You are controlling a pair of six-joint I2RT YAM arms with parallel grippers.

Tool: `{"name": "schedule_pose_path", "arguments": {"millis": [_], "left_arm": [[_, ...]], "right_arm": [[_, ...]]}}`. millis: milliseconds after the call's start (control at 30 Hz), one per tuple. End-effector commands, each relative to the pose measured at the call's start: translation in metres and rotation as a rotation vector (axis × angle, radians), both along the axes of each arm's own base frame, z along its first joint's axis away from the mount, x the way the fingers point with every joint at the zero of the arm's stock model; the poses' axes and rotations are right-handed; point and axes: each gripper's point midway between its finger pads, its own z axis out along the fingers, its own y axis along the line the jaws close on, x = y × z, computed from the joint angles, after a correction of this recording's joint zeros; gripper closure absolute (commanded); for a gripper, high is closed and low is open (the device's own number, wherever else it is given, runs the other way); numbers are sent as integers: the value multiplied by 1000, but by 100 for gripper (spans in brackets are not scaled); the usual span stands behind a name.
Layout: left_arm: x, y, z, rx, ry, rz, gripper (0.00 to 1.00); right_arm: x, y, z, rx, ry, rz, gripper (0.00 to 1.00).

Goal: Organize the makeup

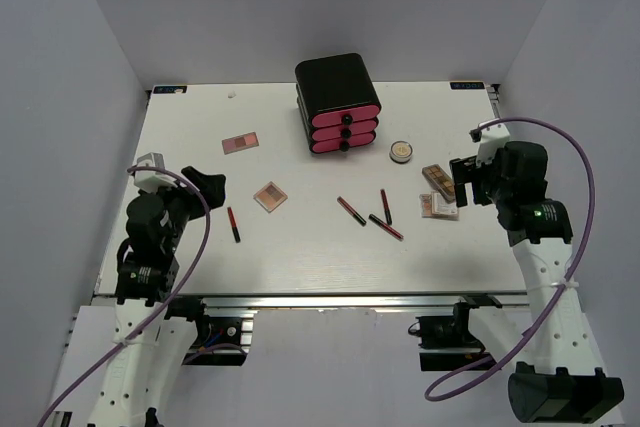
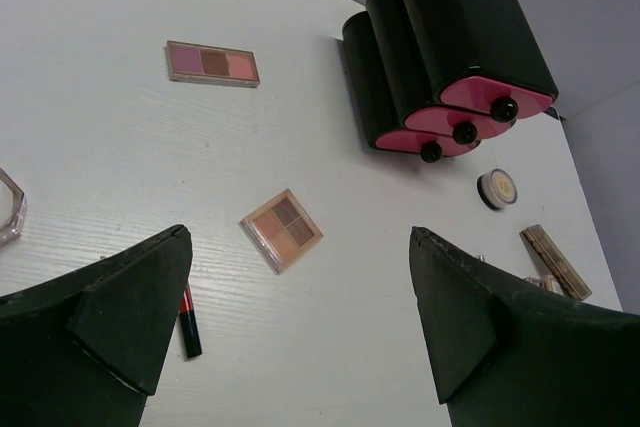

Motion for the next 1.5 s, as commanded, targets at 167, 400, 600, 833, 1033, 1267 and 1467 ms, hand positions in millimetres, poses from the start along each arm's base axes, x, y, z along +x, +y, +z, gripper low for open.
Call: {"name": "schedule_pose_path", "arguments": {"millis": [167, 400, 600, 833, 1033, 1267, 1467], "left_arm": [[7, -12, 1, -26, -35, -58, 2], [21, -22, -8, -69, -12, -95, 3], [35, -47, -15, -141, -24, -221, 61], [46, -60, -19, -146, 38, -296, 31], [53, -57, -17, -166, 46, -266, 24], [53, -53, -16, -218, 45, -219, 23], [53, -50, -16, -220, 55, -196, 23]], "right_arm": [[-6, 34, 31, -46, -54, 321, 11], [15, 73, 26, 135, -92, 450, 11], [80, 98, 8, 376, 51, 240, 62], [128, 194, 6, 579, 109, 333, 27], [180, 242, 4, 703, 71, 330, 23], [235, 269, -10, 777, 58, 259, 29], [254, 280, -12, 769, 46, 248, 32]]}}
